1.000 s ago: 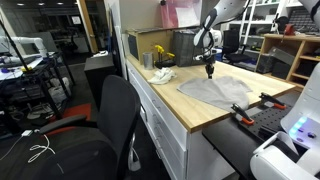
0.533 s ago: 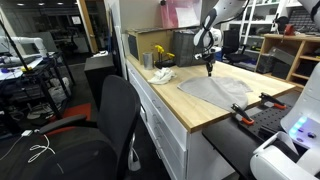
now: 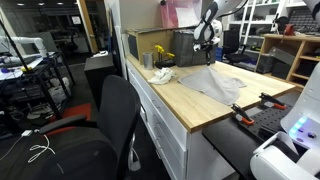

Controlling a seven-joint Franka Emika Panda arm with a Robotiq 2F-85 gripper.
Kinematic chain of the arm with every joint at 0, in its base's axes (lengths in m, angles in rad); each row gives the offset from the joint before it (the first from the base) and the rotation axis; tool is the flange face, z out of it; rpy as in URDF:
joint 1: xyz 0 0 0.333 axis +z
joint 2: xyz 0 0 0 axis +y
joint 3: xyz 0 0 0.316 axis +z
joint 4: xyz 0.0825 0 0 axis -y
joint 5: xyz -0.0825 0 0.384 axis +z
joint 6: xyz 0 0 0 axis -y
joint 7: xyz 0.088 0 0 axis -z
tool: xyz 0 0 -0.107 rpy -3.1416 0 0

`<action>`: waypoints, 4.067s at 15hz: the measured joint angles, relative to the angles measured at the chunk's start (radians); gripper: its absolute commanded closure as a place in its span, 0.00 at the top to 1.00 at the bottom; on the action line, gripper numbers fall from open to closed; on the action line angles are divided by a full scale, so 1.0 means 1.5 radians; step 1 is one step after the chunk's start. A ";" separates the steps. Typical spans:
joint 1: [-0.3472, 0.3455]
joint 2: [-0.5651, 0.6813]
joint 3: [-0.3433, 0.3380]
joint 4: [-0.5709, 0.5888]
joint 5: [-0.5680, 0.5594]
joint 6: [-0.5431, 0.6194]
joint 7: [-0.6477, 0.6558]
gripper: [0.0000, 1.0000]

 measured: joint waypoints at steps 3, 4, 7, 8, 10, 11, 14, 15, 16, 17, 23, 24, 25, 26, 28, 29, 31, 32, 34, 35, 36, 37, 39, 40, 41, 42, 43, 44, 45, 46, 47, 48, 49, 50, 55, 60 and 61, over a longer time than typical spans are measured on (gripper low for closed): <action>0.011 -0.034 -0.008 -0.028 -0.010 0.056 0.009 0.13; 0.016 -0.046 -0.010 -0.044 -0.011 0.071 0.009 0.28; 0.030 -0.070 -0.015 -0.091 -0.014 0.098 0.009 0.49; 0.035 -0.074 -0.017 -0.105 -0.015 0.103 0.009 0.56; 0.043 -0.078 -0.024 -0.130 -0.016 0.110 0.009 0.71; 0.048 -0.079 -0.030 -0.141 -0.019 0.111 0.010 0.78; 0.052 -0.084 -0.038 -0.175 -0.031 0.111 0.008 0.51; 0.049 -0.087 -0.036 -0.190 -0.031 0.111 0.004 0.56; 0.043 -0.092 -0.030 -0.205 -0.030 0.111 -0.005 0.56; 0.034 -0.099 -0.019 -0.222 -0.029 0.111 -0.015 0.49; -0.031 -0.152 0.052 -0.313 0.016 0.108 -0.101 0.66; -0.032 -0.154 0.051 -0.324 0.020 0.107 -0.097 0.71; -0.032 -0.155 0.049 -0.335 0.024 0.107 -0.095 0.79; -0.032 -0.155 0.047 -0.346 0.028 0.106 -0.093 0.86; -0.032 -0.156 0.047 -0.367 0.035 0.100 -0.083 0.99; -0.032 -0.157 0.047 -0.377 0.042 0.097 -0.080 1.00; -0.032 -0.163 0.047 -0.396 0.060 0.092 -0.064 1.00; -0.032 -0.169 0.047 -0.405 0.073 0.086 -0.056 1.00; -0.035 -0.188 0.050 -0.423 0.104 0.081 -0.055 1.00; -0.037 -0.200 0.052 -0.433 0.106 0.081 -0.061 1.00; -0.038 -0.213 0.052 -0.442 0.099 0.087 -0.081 1.00; -0.039 -0.225 0.052 -0.454 0.086 0.095 -0.110 1.00; -0.041 -0.247 0.052 -0.477 0.053 0.109 -0.161 1.00; -0.042 -0.257 0.052 -0.489 0.037 0.114 -0.187 1.00; -0.042 -0.266 0.051 -0.501 0.022 0.121 -0.213 1.00; -0.042 -0.275 0.051 -0.513 0.007 0.130 -0.238 1.00; -0.041 -0.284 0.051 -0.524 -0.008 0.138 -0.260 1.00; -0.038 -0.294 0.052 -0.535 -0.023 0.145 -0.280 1.00; -0.035 -0.304 0.053 -0.546 -0.038 0.153 -0.298 1.00; -0.030 -0.315 0.054 -0.555 -0.052 0.160 -0.314 1.00; -0.025 -0.326 0.057 -0.564 -0.065 0.164 -0.329 1.00; -0.019 -0.337 0.060 -0.571 -0.077 0.167 -0.345 1.00; -0.014 -0.349 0.064 -0.578 -0.089 0.168 -0.361 1.00; -0.010 -0.360 0.069 -0.583 -0.100 0.169 -0.378 1.00; -0.005 -0.397 0.099 -0.601 -0.117 0.177 -0.500 1.00; -0.016 -0.395 0.125 -0.605 -0.104 0.204 -0.689 1.00; -0.018 -0.392 0.129 -0.605 -0.103 0.206 -0.729 1.00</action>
